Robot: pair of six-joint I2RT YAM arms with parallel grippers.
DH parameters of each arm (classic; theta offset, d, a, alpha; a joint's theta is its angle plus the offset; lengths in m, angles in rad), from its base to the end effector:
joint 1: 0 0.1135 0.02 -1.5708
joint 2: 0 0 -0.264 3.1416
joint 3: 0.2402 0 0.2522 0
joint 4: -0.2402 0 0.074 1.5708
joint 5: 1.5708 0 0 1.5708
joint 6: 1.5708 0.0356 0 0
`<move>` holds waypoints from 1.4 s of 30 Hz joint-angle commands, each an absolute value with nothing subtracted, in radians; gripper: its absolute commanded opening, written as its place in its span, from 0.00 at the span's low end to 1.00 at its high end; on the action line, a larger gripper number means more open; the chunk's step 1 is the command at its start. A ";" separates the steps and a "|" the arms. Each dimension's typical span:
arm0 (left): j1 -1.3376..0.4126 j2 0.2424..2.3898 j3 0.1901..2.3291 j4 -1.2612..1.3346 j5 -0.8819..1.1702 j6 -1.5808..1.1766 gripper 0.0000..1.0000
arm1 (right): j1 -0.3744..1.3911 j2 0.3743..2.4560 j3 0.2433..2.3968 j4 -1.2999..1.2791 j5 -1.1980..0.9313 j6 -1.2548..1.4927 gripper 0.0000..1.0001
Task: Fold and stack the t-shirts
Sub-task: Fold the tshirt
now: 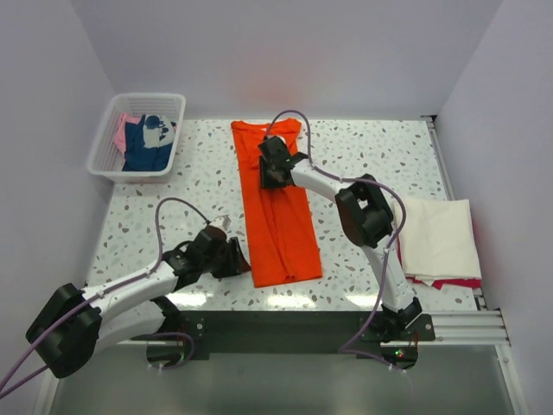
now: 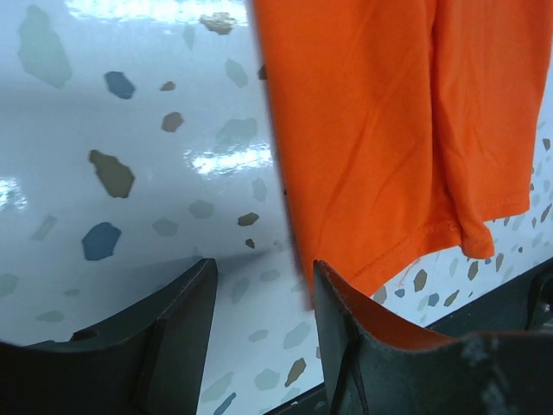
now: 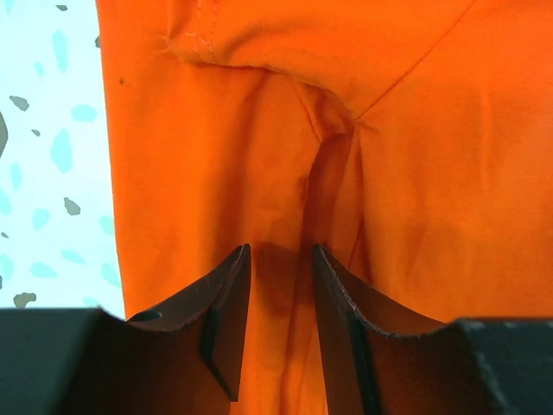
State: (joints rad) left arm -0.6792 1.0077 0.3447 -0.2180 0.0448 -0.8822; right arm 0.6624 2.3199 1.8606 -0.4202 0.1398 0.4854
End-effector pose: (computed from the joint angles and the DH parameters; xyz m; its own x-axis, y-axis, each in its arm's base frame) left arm 0.1381 -0.1136 0.1487 -0.8831 -0.2784 -0.3777 -0.0506 0.8567 -0.5133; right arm 0.4096 0.3132 0.1678 -0.7888 -0.0293 -0.6140 -0.1933 0.9600 0.2025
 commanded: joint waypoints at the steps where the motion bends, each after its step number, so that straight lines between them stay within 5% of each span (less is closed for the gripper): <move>1: -0.724 1.034 0.338 -0.143 0.054 -0.904 0.54 | 0.649 2.322 1.868 -0.416 0.153 0.488 0.38; 9: -0.784 1.103 0.337 -0.084 0.069 -0.904 0.55 | 0.646 2.329 1.878 -0.413 0.130 0.497 0.31; 15: -0.828 1.184 0.367 -0.107 0.040 -0.913 0.46 | 0.646 2.335 1.887 -0.416 0.129 0.499 0.24; 28: -0.842 1.184 0.396 -0.189 0.008 -0.925 0.00 | 0.641 2.335 1.927 -0.426 0.126 0.502 0.02; 42: -0.841 1.126 0.393 -0.262 0.032 -0.951 0.00 | 0.611 2.313 1.956 -0.440 0.138 0.511 0.01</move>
State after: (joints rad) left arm -0.8337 1.1458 0.3901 -0.1932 0.0315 -0.9417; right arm 0.6212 2.3371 1.9049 -0.4458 0.1314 0.5026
